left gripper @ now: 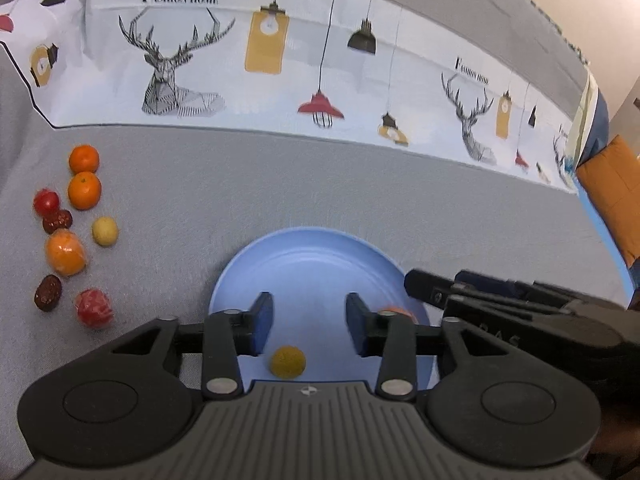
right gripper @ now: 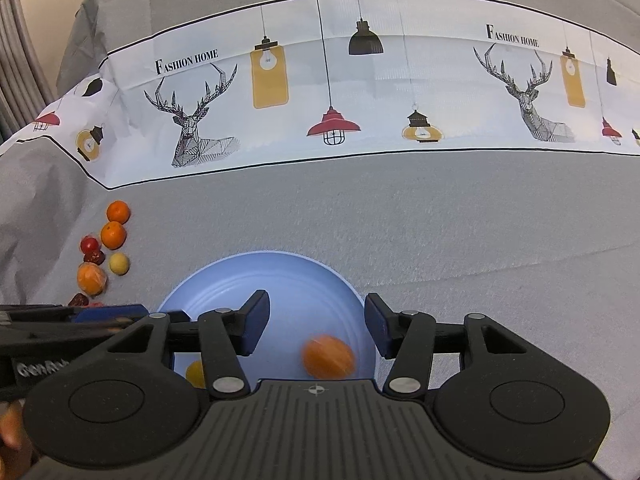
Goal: Organize fruits
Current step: 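Carry both fruits over the blue plate and open both tools to drop them, then reach the left tool to a red date while the right tool reaches the wrapped apple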
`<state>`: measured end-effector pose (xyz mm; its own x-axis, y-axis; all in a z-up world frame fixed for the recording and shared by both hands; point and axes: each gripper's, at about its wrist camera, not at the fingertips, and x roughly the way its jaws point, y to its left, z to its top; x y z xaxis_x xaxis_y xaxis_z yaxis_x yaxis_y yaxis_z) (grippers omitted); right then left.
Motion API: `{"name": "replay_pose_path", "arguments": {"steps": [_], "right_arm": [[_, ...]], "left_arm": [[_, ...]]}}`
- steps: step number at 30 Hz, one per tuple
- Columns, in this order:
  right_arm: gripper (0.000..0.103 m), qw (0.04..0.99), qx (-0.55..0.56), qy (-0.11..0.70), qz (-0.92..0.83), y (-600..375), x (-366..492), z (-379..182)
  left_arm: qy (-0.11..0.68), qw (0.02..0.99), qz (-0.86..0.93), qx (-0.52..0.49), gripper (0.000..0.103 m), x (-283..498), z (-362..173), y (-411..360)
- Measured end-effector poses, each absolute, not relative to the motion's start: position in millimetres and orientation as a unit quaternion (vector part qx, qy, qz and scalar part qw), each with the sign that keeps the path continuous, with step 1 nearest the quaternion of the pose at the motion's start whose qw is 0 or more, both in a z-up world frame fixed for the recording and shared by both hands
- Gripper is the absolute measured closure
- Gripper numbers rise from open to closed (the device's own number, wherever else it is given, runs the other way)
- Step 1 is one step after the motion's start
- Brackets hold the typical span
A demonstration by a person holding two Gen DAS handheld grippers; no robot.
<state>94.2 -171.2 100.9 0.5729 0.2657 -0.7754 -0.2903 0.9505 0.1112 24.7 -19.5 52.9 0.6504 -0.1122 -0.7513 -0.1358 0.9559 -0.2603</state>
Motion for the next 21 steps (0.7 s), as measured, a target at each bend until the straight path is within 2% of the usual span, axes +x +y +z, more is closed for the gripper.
{"name": "replay_pose_path", "arguments": {"steps": [3, 5, 12, 15, 17, 19, 21], "right_arm": [[0.048, 0.887, -0.013, 0.435, 0.157, -170.0, 94.6, 101.3], [0.050, 0.888, -0.013, 0.431, 0.161, -168.1, 94.2, 102.3], [0.063, 0.890, -0.001, 0.420, 0.175, -162.1, 95.5, 107.0], [0.064, 0.891, 0.019, 0.414, 0.184, -159.2, 96.4, 111.1], [0.064, 0.893, 0.028, 0.404, 0.195, -155.1, 95.1, 114.7], [0.064, 0.893, 0.034, 0.397, 0.208, -149.3, 92.5, 116.9], [0.064, 0.893, 0.036, 0.391, 0.221, -143.2, 89.1, 118.6]], "left_arm": [[0.395, 0.906, -0.007, -0.153, 0.090, 19.8, 63.3, -17.7], [0.379, 0.913, -0.021, -0.149, 0.094, 16.6, 72.7, -19.7], [0.345, 0.931, -0.052, -0.104, 0.094, -3.4, 114.1, -11.1], [0.340, 0.937, -0.048, -0.058, 0.094, -8.5, 125.1, 1.1], [0.329, 0.944, -0.030, 0.008, 0.094, -12.2, 126.3, 8.6], [0.325, 0.944, -0.004, 0.066, 0.094, -15.8, 118.8, 15.1], [0.331, 0.940, 0.013, 0.081, 0.094, -19.0, 109.8, 24.5]]}}
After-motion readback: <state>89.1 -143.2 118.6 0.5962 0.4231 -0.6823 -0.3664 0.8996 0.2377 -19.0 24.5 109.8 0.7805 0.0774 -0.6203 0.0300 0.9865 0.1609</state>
